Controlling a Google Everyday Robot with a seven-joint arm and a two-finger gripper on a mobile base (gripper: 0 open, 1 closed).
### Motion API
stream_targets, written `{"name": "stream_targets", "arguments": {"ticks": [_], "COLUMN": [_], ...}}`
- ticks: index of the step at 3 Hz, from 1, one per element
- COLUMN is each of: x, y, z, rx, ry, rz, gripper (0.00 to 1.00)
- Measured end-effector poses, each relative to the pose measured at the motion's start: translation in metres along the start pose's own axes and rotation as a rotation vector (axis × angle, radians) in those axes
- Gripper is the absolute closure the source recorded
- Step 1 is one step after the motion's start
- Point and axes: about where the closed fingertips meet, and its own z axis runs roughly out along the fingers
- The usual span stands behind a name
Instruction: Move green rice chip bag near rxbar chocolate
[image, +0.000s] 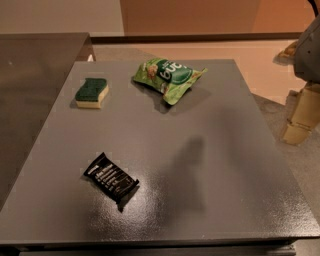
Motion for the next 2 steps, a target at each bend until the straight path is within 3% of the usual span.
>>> {"name": "stream_targets", "arguments": {"ticks": [2], "x": [-0.011], "y": [-0.013], "z": [0.006], "rx": [-0.007], "ry": [-0.008], "rz": [0.001], "gripper": [0.0]}}
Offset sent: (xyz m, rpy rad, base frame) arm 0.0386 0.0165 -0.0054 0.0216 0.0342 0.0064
